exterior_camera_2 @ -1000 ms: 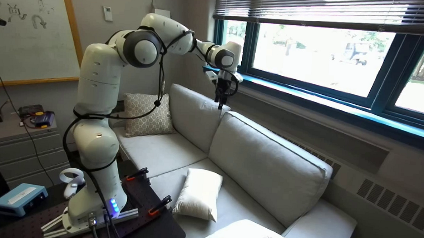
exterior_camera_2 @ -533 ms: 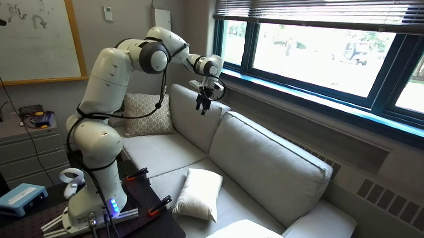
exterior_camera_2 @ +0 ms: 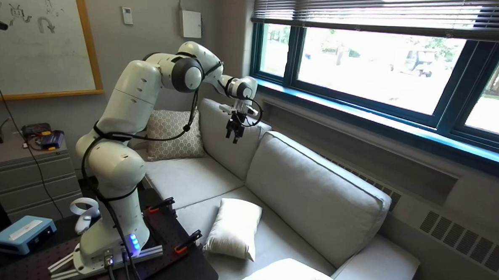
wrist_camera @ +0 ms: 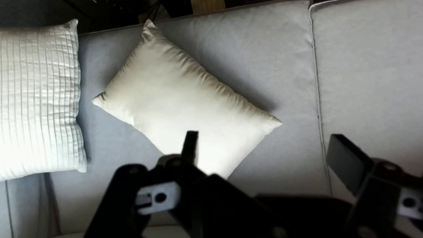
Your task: Put the pillows upright against the arm rest
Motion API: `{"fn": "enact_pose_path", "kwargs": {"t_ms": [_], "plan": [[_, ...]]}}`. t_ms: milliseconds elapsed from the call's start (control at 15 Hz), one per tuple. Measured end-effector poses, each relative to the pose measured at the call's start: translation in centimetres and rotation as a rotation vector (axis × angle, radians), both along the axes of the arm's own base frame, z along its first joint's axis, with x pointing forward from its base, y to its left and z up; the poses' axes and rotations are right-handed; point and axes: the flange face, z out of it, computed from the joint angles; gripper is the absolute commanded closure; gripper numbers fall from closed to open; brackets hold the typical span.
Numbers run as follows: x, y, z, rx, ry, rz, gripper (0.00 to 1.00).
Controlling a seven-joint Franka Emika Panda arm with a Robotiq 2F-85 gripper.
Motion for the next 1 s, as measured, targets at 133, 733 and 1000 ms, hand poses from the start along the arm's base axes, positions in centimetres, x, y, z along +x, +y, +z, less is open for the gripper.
{"fn": "enact_pose_path", "kwargs": {"t_ms": [133, 733, 1000], "plan": [[0.3, -0.6, 0.1, -0.004, -0.014, -0.010, 0.00], [2.5, 4.3, -14.5, 0.001, -0.136, 0.028, 0.00], [3.3, 5.9, -25.1, -0.018, -0.213, -0.003, 0.00]]}}
